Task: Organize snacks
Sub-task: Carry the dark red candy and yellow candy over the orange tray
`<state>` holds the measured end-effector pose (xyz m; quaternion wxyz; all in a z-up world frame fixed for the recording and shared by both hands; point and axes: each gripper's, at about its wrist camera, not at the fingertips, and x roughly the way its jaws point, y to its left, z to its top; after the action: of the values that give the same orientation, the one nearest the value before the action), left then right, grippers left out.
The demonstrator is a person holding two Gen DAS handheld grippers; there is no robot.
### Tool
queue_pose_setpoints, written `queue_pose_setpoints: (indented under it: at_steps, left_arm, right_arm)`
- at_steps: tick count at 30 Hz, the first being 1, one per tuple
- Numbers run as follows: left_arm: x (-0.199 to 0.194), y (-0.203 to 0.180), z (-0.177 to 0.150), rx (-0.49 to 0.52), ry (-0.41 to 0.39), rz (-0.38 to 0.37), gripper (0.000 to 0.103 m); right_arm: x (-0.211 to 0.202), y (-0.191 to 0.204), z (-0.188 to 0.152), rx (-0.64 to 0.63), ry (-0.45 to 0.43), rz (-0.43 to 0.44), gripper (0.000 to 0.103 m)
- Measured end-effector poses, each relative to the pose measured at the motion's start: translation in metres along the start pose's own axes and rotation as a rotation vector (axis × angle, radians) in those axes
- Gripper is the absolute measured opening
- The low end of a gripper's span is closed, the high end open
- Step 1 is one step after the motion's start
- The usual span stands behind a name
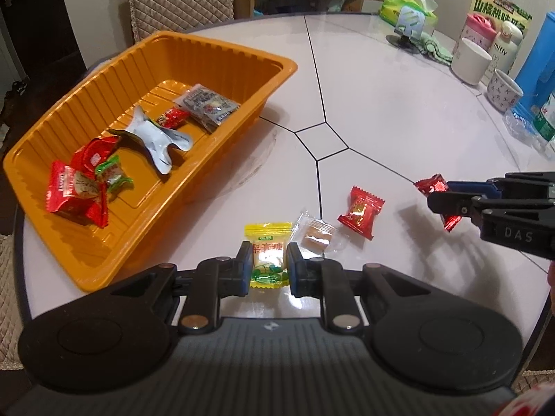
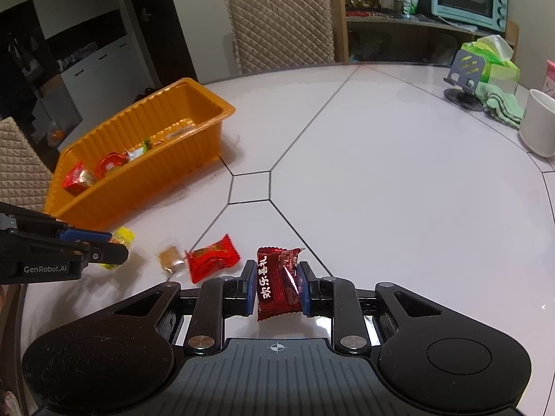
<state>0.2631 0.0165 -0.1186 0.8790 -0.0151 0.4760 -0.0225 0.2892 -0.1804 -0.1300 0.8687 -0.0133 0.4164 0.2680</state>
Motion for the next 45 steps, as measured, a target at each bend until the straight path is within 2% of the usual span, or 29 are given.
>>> queue_pose_setpoints:
  at_steps: [13,26,33,45]
  left_arm:
    - [-0.053,0.011,-0.015,-0.064,-0.065,0.006,0.018]
    - [-0.096,0.049,-0.011,-0.155,-0.131,0.073,0.018]
    - [-0.096,0.075,0.002,-0.196,-0.157,0.108,0.018]
    - [-0.069,0.109,0.019,-0.250,-0.146,0.111,0.018]
  right_arm:
    - [-0.017,0.038,0.004,-0.052,-0.005,0.094,0.025]
    - [-0.008,0.111,0.039,-0.149,-0.031,0.256,0.025]
    - [0.015,0.143,0.067,-0.184,-0.053,0.299,0.025]
    - [0.066,0.165,0.097,-0.207,-0.047,0.286,0.025]
